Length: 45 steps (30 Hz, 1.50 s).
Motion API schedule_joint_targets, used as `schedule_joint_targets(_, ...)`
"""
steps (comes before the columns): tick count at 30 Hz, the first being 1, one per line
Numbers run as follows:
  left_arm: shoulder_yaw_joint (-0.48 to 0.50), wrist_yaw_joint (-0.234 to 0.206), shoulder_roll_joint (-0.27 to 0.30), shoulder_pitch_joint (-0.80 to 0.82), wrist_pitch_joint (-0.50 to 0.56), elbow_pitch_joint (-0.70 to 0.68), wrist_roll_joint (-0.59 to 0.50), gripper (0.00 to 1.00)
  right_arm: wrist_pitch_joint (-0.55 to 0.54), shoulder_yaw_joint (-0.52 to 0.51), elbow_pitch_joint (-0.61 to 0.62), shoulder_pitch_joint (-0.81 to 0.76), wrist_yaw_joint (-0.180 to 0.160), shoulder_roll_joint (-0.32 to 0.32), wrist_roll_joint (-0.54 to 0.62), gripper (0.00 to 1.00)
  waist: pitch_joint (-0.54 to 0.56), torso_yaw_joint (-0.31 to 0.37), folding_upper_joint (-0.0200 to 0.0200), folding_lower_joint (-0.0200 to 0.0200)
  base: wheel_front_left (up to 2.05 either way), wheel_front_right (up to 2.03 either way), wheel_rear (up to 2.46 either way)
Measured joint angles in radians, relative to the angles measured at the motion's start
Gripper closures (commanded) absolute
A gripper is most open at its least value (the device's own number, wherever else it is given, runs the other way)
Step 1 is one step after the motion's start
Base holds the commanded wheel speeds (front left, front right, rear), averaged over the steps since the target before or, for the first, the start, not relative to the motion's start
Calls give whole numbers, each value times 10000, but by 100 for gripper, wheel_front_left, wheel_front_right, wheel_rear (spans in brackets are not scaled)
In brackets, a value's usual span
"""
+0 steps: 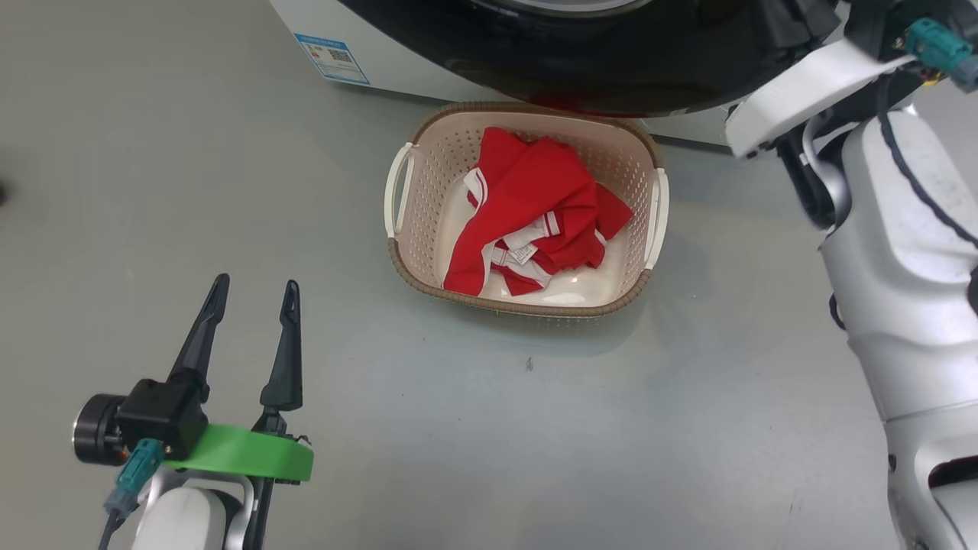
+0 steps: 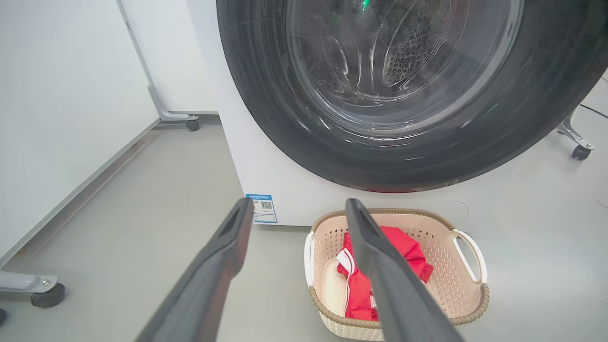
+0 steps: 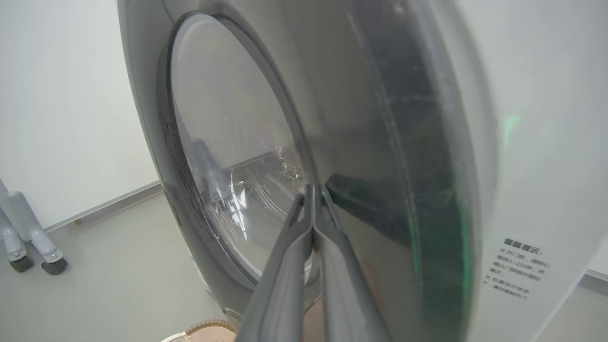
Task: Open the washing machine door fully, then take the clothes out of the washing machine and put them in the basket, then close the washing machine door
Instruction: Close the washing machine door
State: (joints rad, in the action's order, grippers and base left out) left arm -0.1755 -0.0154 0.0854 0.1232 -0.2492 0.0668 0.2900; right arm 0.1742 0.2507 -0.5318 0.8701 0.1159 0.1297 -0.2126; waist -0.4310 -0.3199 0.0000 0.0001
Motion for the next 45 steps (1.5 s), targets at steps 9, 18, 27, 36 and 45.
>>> schedule_joint_targets(9,-44,171,-140,306,-2,13,0,0,77,-359,-617,1129,59,470,2,100,-254,-215,0,0,0,0,0)
schedule_joint_targets(18,81,211,-255,527,-29,73,-13,0,176,-627,-1333,1891,33,688,2,100,-428,-412,0,0,0,0,0)
schedule_joint_targets(27,146,309,-324,643,-29,167,-75,0,449,-826,-1831,2238,-142,700,-69,100,-457,-455,0,-1,0,0,0)
schedule_joint_targets(36,437,309,-351,669,-29,238,-222,0,683,-424,-2205,2219,-115,301,-142,100,-220,-293,0,-1,0,0,0)
schedule_joint_targets(45,683,311,-349,667,-31,240,-368,0,790,-221,-2031,1222,-25,-232,-489,100,65,131,0,-1,0,0,0)
